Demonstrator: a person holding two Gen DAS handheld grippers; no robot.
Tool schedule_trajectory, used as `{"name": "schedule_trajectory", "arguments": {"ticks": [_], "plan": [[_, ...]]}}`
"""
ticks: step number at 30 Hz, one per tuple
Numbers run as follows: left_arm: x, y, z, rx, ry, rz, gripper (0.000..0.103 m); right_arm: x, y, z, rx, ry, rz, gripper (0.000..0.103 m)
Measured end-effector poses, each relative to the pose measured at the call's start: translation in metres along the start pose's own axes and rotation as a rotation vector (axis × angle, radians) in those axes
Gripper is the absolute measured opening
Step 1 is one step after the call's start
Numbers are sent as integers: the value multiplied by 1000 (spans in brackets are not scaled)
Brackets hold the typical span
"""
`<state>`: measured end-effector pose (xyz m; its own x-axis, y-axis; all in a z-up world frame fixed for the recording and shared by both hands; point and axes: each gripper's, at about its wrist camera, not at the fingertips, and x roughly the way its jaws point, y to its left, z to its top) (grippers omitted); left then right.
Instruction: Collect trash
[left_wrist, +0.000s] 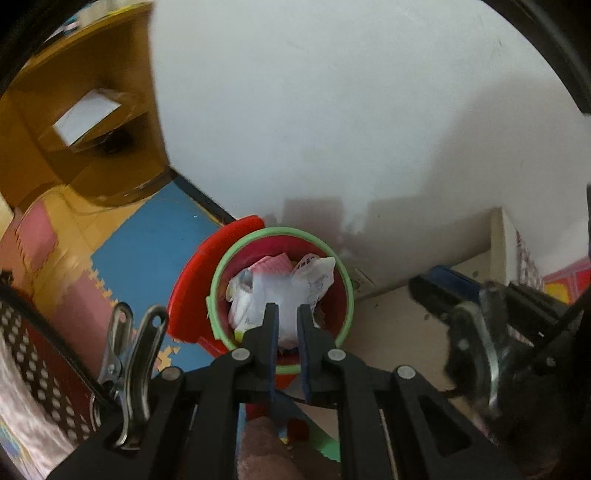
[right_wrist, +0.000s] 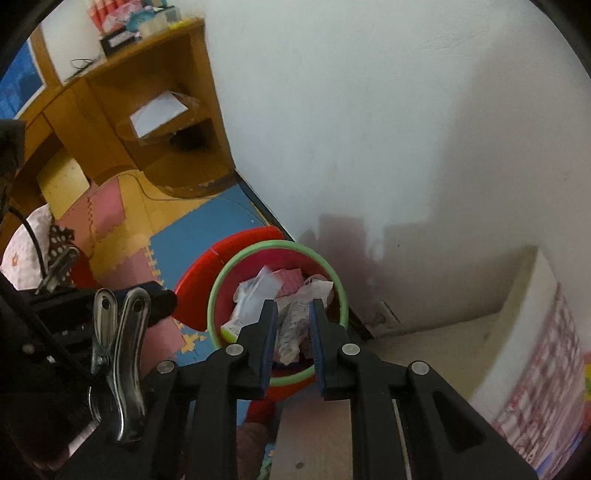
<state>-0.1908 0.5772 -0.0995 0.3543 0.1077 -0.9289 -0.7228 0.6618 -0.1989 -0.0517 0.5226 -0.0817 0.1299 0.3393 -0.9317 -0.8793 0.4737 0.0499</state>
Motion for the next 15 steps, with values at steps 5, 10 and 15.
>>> {"name": "schedule_trajectory", "arguments": {"ticks": [5, 10, 15], "plan": [[27, -2, 9, 43, 44, -26, 9, 21, -4, 3, 57, 50, 1, 18], [41, 2, 14, 52, 80, -47, 11, 25, -6, 5, 88, 62, 4, 18], [43, 3, 14, 58, 89, -53, 11, 22, -6, 7, 112, 62, 21, 20]]}}
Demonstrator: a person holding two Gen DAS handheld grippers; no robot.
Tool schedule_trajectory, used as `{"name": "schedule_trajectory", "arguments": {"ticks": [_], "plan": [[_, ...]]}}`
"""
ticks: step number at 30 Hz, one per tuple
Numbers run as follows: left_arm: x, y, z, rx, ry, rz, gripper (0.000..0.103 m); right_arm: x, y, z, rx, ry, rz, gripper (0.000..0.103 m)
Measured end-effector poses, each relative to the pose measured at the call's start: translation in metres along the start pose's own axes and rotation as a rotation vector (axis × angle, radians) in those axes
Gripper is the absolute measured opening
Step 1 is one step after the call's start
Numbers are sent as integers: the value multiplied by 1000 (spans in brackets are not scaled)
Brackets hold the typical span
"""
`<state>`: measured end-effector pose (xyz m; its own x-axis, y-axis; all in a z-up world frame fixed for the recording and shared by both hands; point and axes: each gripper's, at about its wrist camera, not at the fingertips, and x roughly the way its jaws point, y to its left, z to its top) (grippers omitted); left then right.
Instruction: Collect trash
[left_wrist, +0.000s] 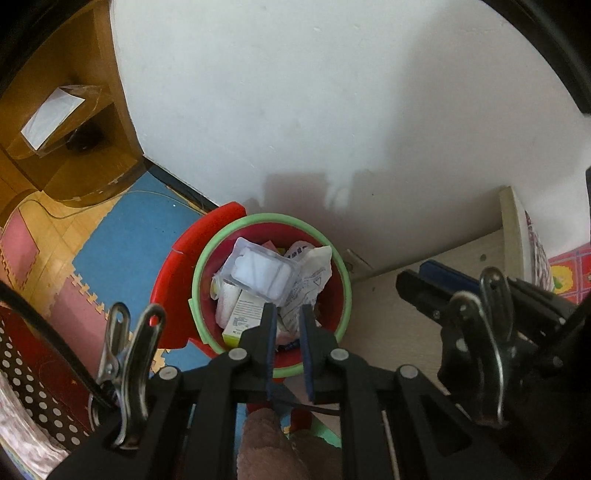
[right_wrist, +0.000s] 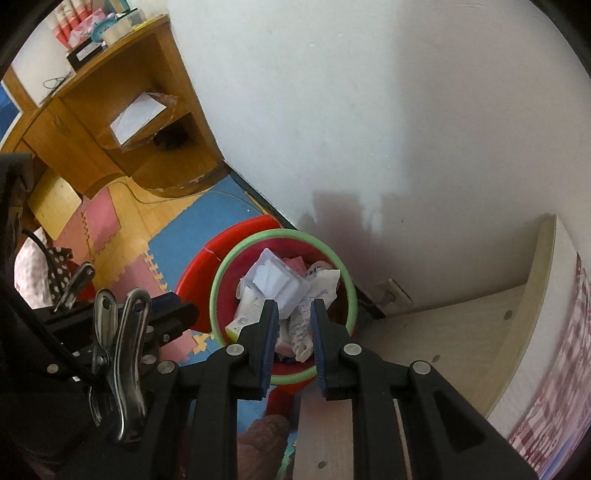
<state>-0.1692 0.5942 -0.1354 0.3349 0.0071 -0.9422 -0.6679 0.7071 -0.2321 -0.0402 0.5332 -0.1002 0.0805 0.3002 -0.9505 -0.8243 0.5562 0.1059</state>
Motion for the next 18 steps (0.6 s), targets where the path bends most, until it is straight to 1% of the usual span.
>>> {"name": "schedule_trajectory", "arguments": {"ticks": [1, 3, 5, 7, 10, 12, 18], "plan": [[-1, 0, -1, 0, 0, 0, 11, -2, -1, 0, 5, 0, 7, 21], [-5, -1, -3, -5, 0, -3, 13, -5, -2, -2, 16, -1, 20, 26], [-8, 0, -4, -16, -1, -1, 19, -9, -4, -4, 34, -3, 35, 27], [-12, -1, -7, -26, -3, 16, 25, -13, -4, -7, 35, -7, 34, 29], [-15, -2, -9, -43, 0, 34, 30, -15, -5, -11, 33, -4, 42, 32], [-15, -3, -9, -52, 7, 45, 33, -15, -5, -14, 33, 1, 45, 32], [-17, -5, -10, -70, 7, 53, 33, -15, -9, -21, 40, 13, 41, 33]]}}
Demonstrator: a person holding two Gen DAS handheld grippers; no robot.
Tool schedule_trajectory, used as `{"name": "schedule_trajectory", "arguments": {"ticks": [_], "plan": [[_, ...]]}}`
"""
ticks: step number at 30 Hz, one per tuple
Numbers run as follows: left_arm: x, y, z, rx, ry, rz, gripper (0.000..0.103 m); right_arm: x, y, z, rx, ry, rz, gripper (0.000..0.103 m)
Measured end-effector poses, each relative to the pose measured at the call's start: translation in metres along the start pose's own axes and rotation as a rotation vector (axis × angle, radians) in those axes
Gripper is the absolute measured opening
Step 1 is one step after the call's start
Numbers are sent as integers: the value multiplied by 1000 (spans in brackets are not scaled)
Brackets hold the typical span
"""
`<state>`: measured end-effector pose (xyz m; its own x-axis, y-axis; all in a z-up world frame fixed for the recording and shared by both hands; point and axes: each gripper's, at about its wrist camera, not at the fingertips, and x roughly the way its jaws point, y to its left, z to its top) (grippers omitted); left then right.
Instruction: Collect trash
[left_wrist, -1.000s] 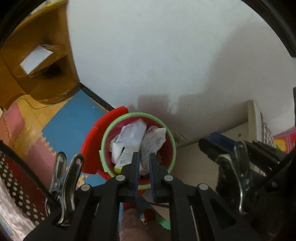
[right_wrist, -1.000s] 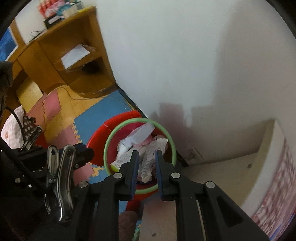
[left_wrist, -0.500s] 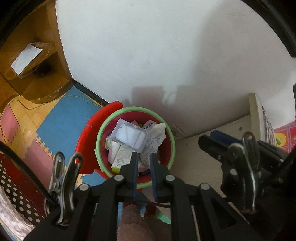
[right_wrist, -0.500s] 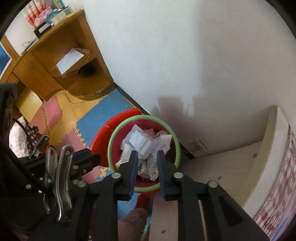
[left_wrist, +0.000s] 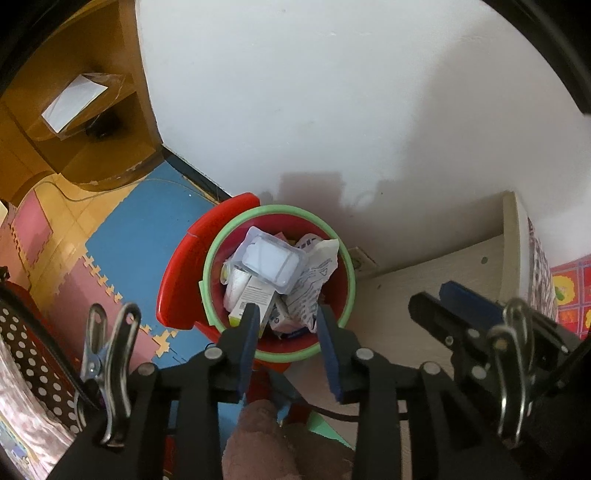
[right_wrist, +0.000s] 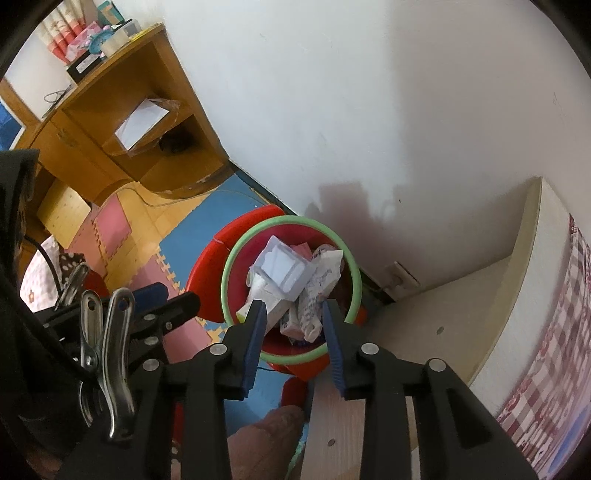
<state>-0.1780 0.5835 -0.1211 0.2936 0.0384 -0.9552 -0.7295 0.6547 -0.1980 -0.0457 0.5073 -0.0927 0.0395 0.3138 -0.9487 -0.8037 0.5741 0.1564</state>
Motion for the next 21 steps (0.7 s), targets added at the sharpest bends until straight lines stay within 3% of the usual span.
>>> {"name": "schedule_trajectory", "arguments": {"ticks": [21], "plan": [[1, -4, -4, -14, 9, 18, 35, 1, -6, -11, 8, 4, 0, 33]]}}
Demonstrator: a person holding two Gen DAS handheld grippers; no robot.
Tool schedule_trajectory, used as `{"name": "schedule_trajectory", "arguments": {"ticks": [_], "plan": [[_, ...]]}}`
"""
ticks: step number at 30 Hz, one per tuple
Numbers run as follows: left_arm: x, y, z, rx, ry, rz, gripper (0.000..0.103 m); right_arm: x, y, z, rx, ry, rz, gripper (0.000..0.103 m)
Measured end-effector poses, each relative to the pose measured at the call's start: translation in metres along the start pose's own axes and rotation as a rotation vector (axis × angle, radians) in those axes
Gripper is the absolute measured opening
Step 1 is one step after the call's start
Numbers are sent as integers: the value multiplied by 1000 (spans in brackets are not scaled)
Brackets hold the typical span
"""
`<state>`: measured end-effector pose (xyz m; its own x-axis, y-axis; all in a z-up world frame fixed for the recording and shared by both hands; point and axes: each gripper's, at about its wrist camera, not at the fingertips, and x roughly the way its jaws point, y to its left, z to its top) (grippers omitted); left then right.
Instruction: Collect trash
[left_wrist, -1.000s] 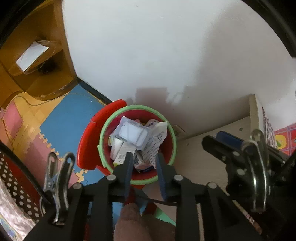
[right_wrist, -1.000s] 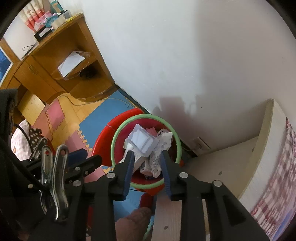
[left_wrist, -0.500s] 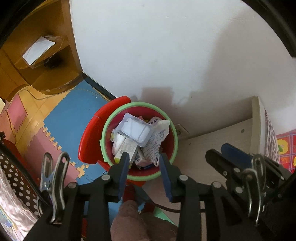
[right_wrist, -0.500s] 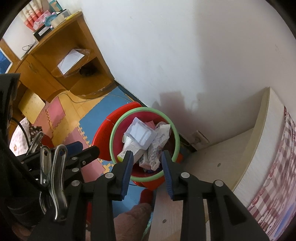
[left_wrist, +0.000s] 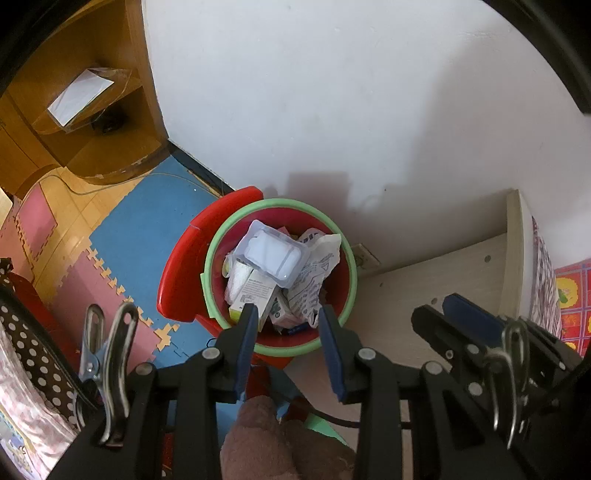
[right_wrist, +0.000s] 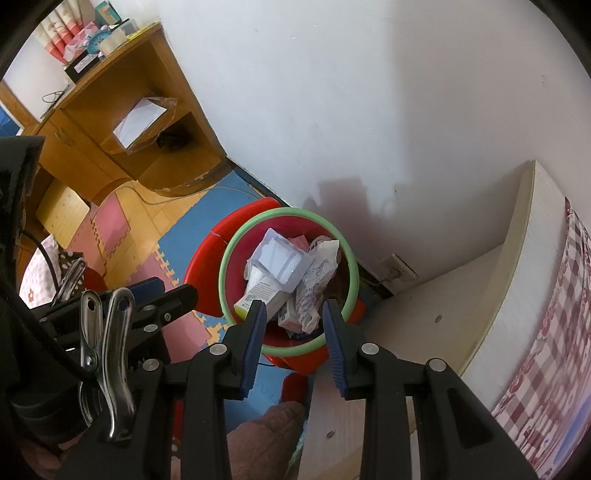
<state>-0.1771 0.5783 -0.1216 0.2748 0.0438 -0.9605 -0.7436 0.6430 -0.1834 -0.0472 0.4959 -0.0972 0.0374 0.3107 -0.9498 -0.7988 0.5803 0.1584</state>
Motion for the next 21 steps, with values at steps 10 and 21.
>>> {"name": "schedule_trajectory", "arguments": {"ticks": [10, 21], "plan": [[-1, 1, -4, 5, 0, 10, 35, 0, 0, 0, -6, 0, 4, 33], [-3, 1, -4, 5, -3, 11, 35, 0, -1, -1, -7, 0, 4, 33]]}}
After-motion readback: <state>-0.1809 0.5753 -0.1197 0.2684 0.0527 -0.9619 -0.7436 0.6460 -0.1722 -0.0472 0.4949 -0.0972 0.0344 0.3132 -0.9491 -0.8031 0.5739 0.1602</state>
